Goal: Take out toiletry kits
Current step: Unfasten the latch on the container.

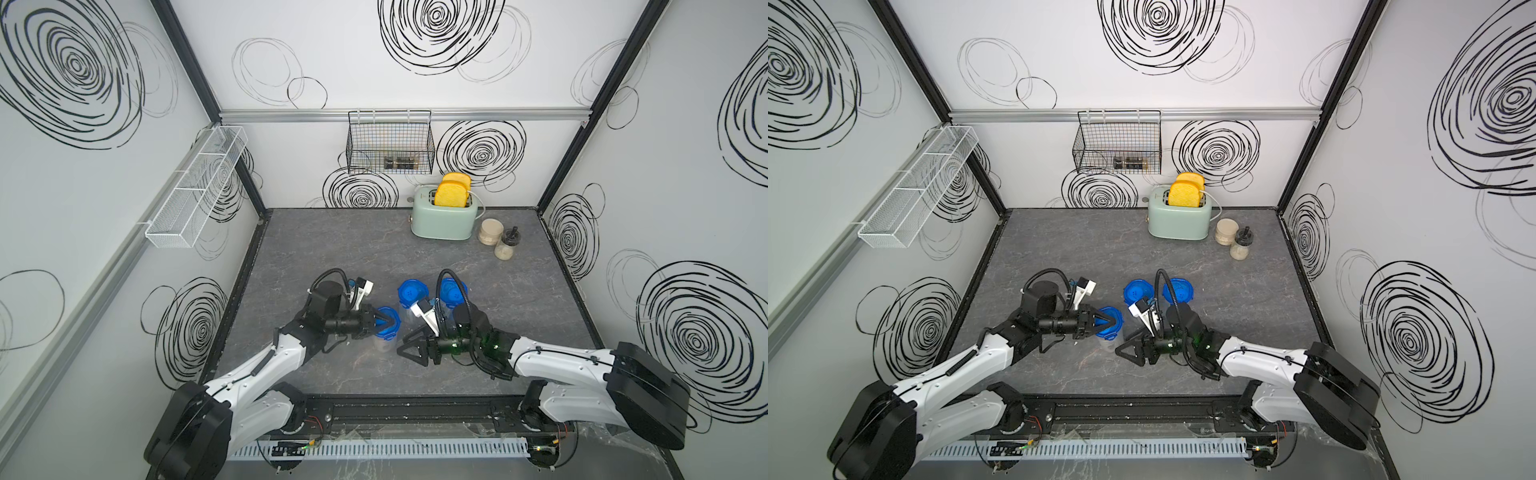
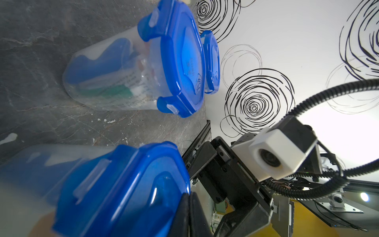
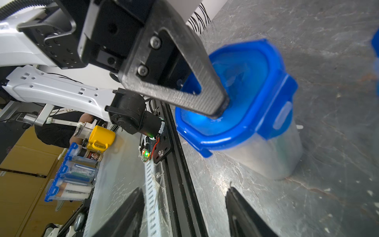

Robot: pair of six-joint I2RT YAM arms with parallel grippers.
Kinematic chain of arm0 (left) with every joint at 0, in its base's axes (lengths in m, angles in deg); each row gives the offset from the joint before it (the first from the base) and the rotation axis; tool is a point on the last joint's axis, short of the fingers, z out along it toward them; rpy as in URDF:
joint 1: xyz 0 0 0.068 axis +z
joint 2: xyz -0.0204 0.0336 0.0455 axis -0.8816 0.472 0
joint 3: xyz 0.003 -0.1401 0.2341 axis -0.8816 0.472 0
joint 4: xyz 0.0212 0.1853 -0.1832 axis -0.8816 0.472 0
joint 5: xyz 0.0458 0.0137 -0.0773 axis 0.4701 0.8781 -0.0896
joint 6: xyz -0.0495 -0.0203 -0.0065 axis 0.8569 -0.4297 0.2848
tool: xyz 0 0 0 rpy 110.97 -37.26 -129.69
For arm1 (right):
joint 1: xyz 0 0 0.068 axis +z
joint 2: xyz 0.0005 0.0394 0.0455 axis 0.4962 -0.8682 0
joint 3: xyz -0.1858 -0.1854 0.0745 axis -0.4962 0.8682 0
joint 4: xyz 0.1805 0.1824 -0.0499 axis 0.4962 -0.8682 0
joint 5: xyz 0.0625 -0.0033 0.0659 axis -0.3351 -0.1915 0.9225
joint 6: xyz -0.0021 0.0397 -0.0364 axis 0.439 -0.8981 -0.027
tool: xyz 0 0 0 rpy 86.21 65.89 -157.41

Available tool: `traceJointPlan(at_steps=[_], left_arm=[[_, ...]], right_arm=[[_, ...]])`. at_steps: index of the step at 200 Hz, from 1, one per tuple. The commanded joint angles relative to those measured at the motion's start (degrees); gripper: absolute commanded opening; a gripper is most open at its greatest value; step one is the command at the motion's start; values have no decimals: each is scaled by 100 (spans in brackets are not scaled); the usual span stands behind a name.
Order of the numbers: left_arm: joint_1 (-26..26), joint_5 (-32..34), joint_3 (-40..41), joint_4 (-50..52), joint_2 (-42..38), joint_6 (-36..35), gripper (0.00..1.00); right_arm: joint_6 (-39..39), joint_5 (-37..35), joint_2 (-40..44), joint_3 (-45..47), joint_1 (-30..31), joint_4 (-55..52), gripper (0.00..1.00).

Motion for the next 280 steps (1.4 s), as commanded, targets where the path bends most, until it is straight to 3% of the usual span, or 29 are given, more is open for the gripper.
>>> traceJointPlan(at_steps=[1,115,280], left_arm=[[82,-60,112,-191,152,135,8],[174,61,-27,474,392,-145,5],[148,105,176,413,516,-223,0]], right_arm=[[-27,-55,-91,-191,39,311,66],[-306,-50,-811,-423,178,940,65],[-605,-96,-1356,-531,451,2328,64]])
